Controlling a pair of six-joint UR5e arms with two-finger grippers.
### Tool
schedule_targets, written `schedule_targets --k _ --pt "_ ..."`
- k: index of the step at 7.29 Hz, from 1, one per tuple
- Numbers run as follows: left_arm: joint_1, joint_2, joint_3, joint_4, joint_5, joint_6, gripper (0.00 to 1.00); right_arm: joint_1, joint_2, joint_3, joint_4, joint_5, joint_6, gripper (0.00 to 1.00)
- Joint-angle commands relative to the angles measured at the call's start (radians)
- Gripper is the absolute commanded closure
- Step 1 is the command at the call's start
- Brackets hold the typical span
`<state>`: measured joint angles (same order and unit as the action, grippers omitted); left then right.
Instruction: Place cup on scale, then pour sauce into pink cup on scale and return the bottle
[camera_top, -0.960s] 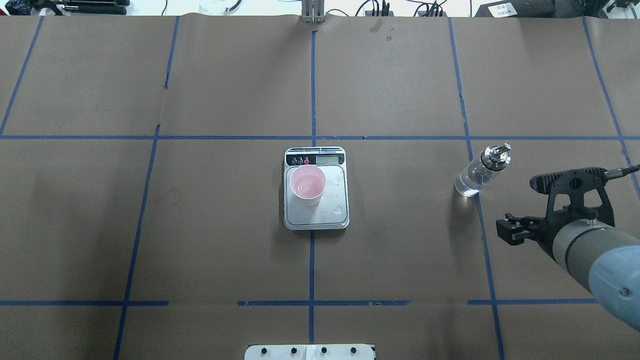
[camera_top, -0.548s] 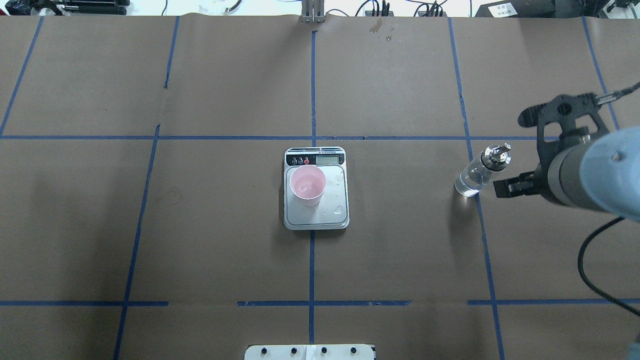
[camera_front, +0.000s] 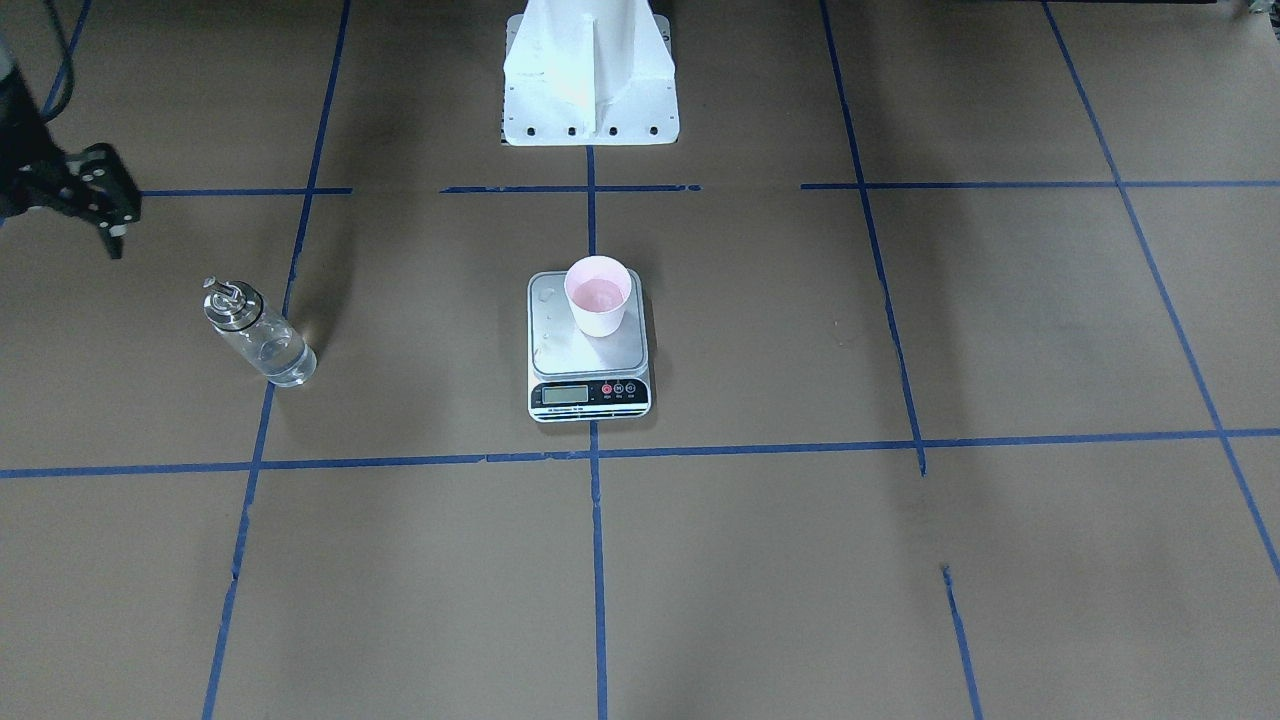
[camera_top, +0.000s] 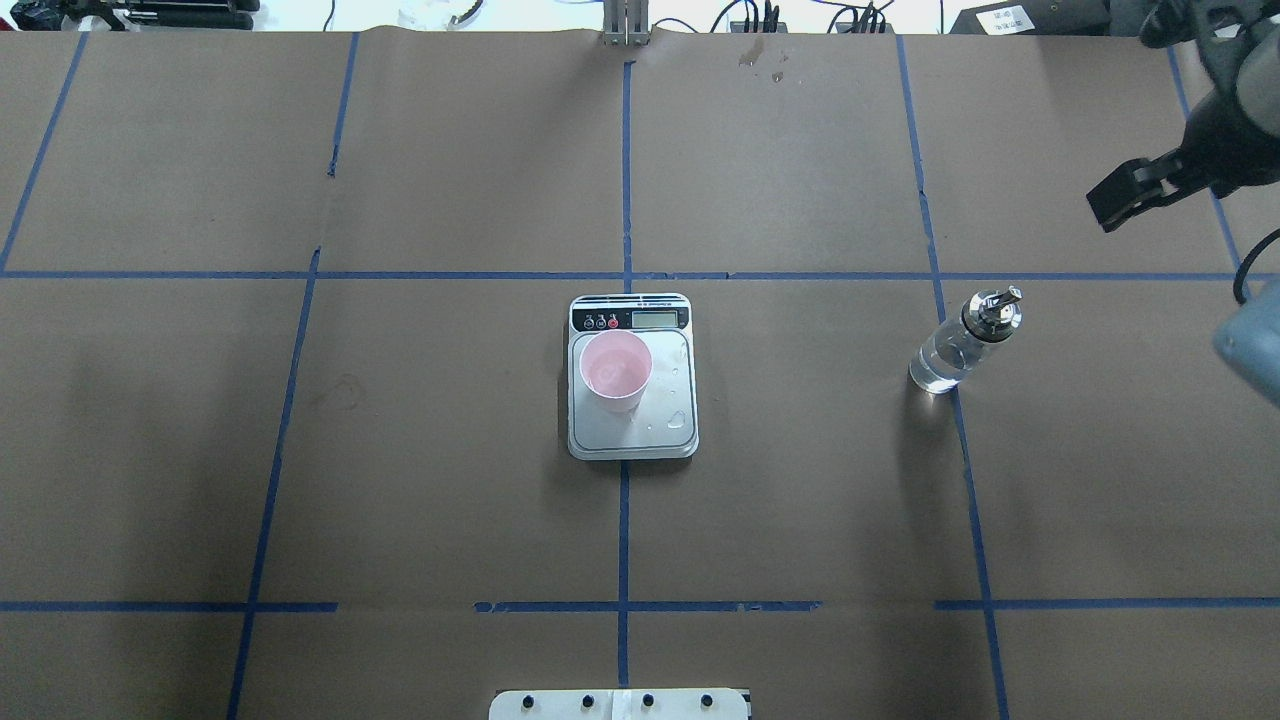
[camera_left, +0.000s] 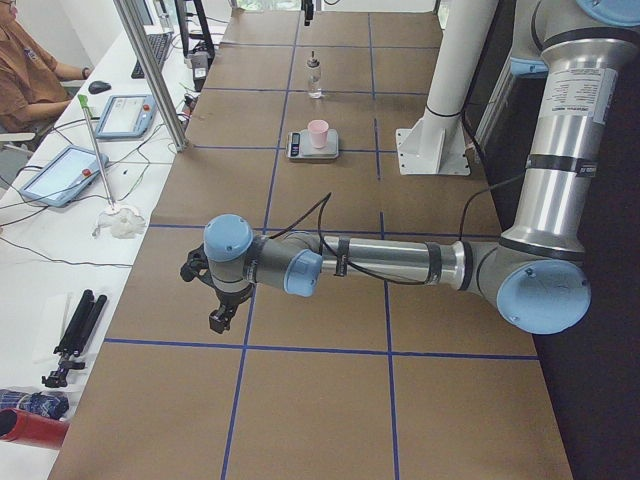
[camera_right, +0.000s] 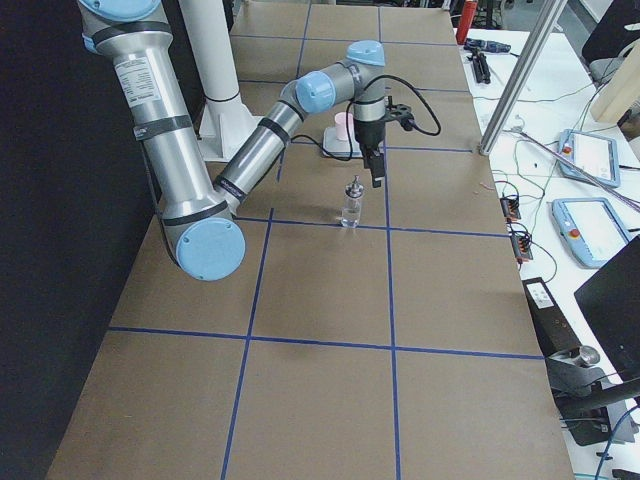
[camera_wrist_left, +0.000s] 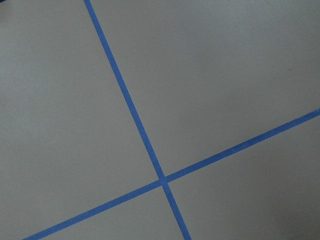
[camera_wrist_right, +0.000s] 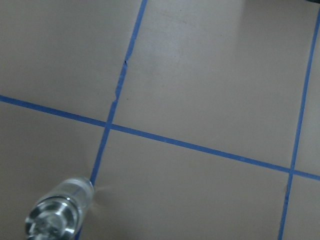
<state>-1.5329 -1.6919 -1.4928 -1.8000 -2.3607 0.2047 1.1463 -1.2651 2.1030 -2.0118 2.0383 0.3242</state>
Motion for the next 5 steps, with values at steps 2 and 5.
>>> schedule_targets --k 2,5 --pt "-0.006 0.026 -0.023 -0.001 -0.002 -0.007 0.00 0.220 -0.094 -0.200 0.036 0.247 -0.354 0.00" --pt "-0.036 0.060 -0.040 -0.004 0.009 0.010 0.00 0.240 -0.143 -0.282 0.100 0.249 -0.386 0.00"
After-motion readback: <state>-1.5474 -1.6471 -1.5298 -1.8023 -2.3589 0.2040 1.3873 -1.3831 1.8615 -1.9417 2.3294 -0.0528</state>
